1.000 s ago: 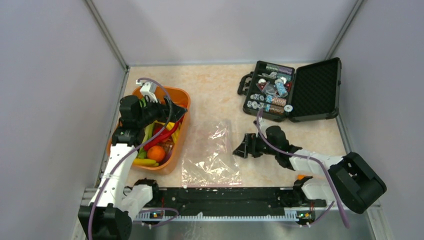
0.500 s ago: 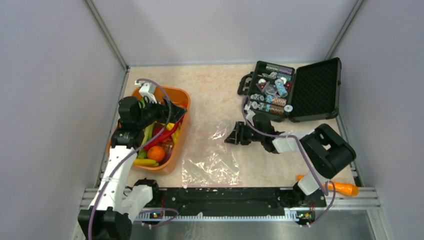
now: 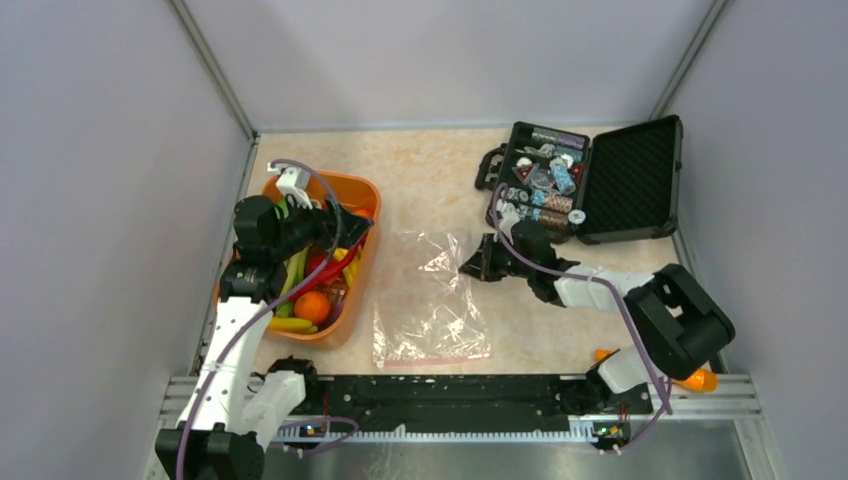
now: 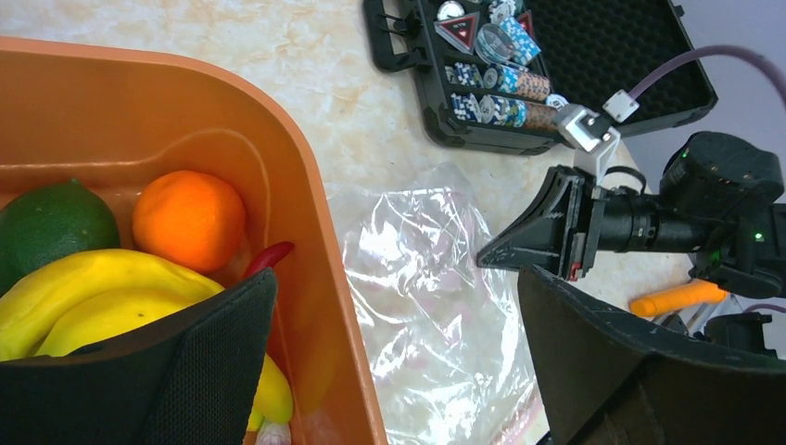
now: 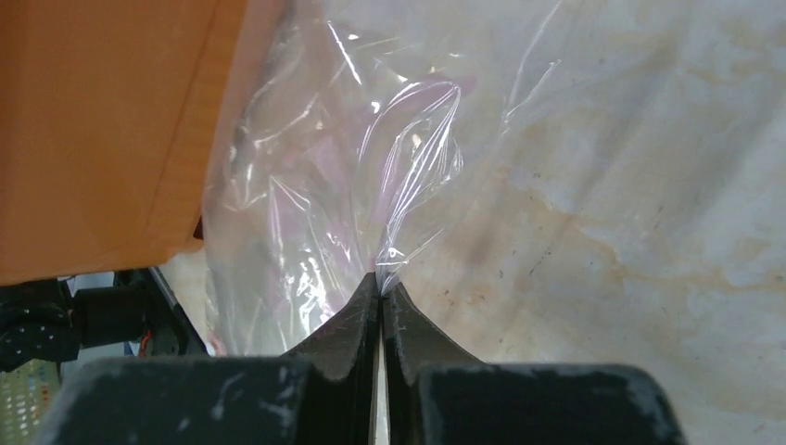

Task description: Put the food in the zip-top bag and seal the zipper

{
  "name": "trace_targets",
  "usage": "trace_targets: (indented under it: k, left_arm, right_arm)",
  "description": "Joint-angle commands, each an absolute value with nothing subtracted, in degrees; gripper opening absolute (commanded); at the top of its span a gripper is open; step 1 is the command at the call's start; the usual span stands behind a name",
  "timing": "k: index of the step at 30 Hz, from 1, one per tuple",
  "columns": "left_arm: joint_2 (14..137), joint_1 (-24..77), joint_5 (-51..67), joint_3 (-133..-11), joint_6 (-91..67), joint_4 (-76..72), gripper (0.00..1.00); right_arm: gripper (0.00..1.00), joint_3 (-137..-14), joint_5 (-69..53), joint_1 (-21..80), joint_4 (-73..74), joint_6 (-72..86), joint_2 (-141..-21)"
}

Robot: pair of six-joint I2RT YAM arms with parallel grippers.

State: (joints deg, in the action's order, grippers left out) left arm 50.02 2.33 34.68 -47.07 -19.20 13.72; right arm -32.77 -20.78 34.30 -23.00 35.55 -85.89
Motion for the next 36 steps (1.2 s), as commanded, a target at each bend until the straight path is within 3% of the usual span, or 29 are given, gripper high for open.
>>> trace_targets:
  k: [1,6,11,15,16,20,21,26,31,36]
  left_arm:
    - [50.3,2.6,38.9,-48.7,-18.2,10.5,0.99]
    - [50.2,4.5,39.8,-48.7,-16.8,10.4,0.99]
    - [50.6,8.5,36.8,-48.9,-15.5,10.8,0.99]
    - [50.5,12.3,32.8,-49.2,-14.7,13.1,0.99]
    - [50.2,12.8,32.4,-49.0,-14.9,13.2,0.99]
    - [48.0,13.0,29.6,-47.4,-14.4,13.8,0.99]
    - [47.5,13.0,29.0,-47.0,-14.2,13.7,0.99]
    - [48.1,13.0,28.7,-46.6,-14.6,12.5,0.99]
    - [49.7,13.0,29.7,-46.5,-15.9,10.2,0.99]
    - [49.3,13.0,28.6,-46.2,-16.5,9.1,0.99]
  right_arm:
    - [0.00,-33.4,-16.1,32.9,-20.6,32.4,-79.2]
    - [0.00,-35.7,-10.7,31.4,-15.9,26.4,-75.0]
    - [0.00,-44.6,-6.5,29.3,-6.9,23.3,-81.6]
    - [0.00,-44.2,1.2,27.6,-9.3,27.5,-81.3]
    - [0.04,-43.6,2.5,27.5,-9.3,27.6,-80.6]
    - [0.47,-41.8,0.4,27.4,-8.7,22.3,-76.9]
    - [0.53,-41.9,-1.4,27.5,-7.3,20.1,-75.5]
    - [0.67,-42.5,2.8,27.4,2.0,12.6,-66.0]
    - [0.63,-41.5,-16.0,28.9,3.3,4.8,-60.1]
    - [0.59,-42.4,-15.1,41.5,4.3,-2.4,-65.3]
